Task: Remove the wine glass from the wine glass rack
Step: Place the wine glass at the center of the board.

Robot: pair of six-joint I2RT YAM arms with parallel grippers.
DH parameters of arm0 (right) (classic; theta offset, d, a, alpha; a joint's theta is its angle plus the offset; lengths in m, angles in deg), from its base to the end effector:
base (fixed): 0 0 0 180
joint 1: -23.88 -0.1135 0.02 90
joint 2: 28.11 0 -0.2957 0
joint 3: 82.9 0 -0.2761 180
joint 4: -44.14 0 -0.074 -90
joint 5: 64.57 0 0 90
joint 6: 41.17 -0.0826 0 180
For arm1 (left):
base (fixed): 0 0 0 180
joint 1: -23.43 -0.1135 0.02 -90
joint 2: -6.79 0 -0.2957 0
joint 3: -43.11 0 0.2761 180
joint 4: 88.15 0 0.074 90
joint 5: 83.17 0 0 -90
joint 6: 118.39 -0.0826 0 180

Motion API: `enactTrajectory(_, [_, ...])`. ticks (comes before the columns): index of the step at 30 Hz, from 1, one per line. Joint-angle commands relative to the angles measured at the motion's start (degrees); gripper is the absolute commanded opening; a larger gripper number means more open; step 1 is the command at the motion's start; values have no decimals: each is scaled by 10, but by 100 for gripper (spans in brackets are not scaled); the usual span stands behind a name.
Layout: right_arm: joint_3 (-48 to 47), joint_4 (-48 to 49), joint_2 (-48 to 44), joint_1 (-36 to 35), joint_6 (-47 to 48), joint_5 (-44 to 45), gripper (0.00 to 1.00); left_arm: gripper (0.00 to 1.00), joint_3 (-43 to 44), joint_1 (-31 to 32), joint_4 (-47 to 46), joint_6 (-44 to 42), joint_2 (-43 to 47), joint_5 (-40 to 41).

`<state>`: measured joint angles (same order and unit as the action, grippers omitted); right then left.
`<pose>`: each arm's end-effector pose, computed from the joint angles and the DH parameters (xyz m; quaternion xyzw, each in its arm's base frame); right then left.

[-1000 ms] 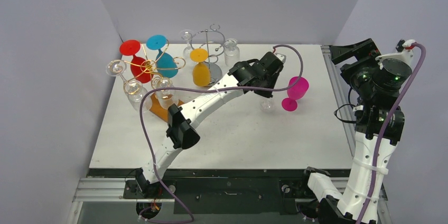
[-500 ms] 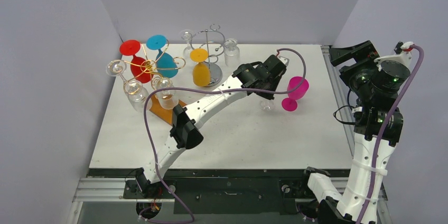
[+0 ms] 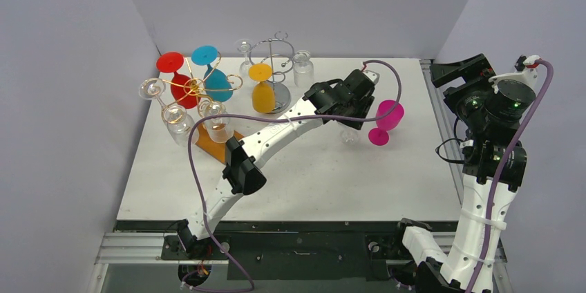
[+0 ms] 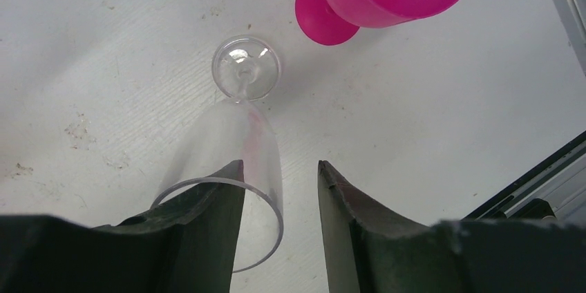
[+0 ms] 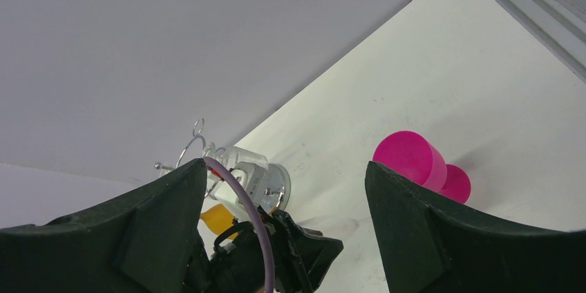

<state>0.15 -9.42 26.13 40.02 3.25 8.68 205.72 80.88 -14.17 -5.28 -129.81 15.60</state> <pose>0.1991 -0.0329 0.5119 0.3115 0.7022 0.2687 0.5811 0.3265 -0.4882 0.3221 0.2486 0.8974 -0.1767 0.3189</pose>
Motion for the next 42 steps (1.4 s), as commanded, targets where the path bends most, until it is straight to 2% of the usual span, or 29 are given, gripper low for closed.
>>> enactTrajectory(1, [-10,17,-2,-1,4,3,80,42,31,3,-32,-9,6,2])
enactTrajectory(6, [-11,18,-2,-1,2,2,80,48,31,3,-40,-10,14,0])
enactTrajectory(19, [-2,22,-3,-1,2,3,80,50,31,4,-59,-6,28,-13])
enactTrajectory(42, [-2,19,-5,-1,6,7,80,64,31,15,-80,-6,47,-16])
